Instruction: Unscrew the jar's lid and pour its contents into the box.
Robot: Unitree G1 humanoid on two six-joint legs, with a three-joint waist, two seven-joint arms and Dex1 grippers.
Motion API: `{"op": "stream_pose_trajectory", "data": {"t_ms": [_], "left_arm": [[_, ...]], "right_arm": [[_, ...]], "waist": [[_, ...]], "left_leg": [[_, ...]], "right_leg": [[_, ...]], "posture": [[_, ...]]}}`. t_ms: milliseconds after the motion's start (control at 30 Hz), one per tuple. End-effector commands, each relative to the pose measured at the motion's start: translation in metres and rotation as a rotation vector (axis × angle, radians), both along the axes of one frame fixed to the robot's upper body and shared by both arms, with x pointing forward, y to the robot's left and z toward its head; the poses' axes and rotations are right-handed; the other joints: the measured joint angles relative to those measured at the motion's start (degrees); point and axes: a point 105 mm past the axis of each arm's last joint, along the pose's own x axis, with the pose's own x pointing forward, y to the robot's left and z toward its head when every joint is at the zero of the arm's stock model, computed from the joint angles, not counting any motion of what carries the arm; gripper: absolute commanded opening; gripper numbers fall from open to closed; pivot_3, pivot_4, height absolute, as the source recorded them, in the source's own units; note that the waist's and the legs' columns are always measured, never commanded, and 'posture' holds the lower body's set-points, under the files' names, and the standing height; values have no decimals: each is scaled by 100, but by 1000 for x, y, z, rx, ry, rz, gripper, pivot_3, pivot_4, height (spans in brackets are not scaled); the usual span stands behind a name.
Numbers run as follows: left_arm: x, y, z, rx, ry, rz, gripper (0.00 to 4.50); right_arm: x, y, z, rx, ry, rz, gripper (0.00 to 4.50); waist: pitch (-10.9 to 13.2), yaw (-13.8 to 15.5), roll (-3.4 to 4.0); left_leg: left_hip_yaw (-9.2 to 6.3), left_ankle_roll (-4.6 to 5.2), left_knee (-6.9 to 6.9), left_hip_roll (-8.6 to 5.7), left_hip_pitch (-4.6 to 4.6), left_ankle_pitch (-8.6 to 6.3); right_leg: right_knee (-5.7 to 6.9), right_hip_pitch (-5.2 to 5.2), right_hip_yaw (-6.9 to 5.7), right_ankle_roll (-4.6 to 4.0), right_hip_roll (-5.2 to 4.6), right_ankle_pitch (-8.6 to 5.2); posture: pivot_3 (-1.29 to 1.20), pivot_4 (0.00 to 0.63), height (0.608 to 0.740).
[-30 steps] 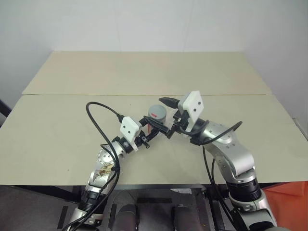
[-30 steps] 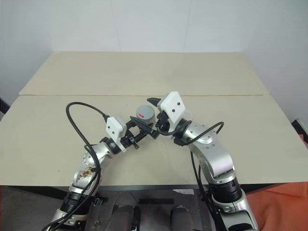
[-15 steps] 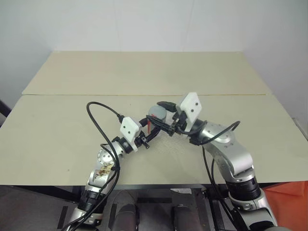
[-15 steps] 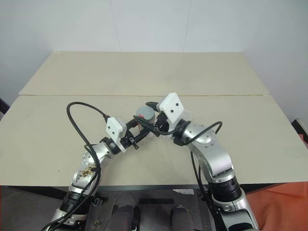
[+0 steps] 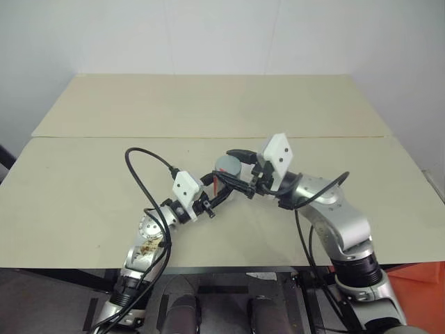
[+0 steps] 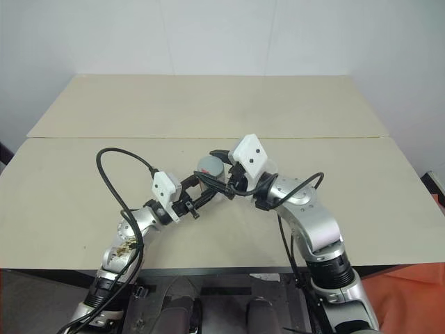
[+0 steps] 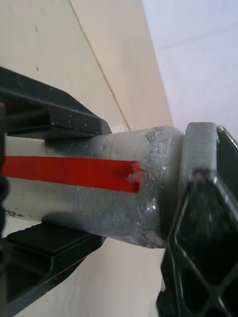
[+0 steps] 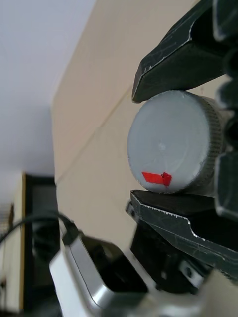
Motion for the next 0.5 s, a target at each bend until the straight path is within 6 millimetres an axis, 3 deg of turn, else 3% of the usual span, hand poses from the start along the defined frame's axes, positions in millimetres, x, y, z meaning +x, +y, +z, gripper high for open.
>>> {"op": "stream_pose_trajectory", "data": {"t_ms": [33,200,400,500], "left_arm": [[-22,-7,16,-10,-47,-145,1884],[-38,-9,20,14,-36,-277,1884],[-44,-14,20,47,-35,-348,1884],[-43,-16,21,45,-35,-349,1884]], "right_arm": [[-9,-9,19,-31,-71,172,2780],[-13,-19,15,-151,-69,410,2780],[-18,-25,19,-201,-39,730,2780],[-14,-22,21,-223,-20,789,2780]], "waist": [[0,-2,0],[1,-7,1],[2,-4,2],[2,-6,2]], "left_leg": [[0,0,0,1,0,0],[5,0,-1,3,1,0],[9,0,-1,3,1,0],[6,0,-1,5,2,0]], "right_leg": [[0,0,0,0,0,0],[-5,3,-1,0,2,0],[-5,3,-1,0,3,0],[-3,2,-2,0,3,0]], "posture": [[0,150,740],[0,150,740],[0,150,740],[0,150,740]]}}
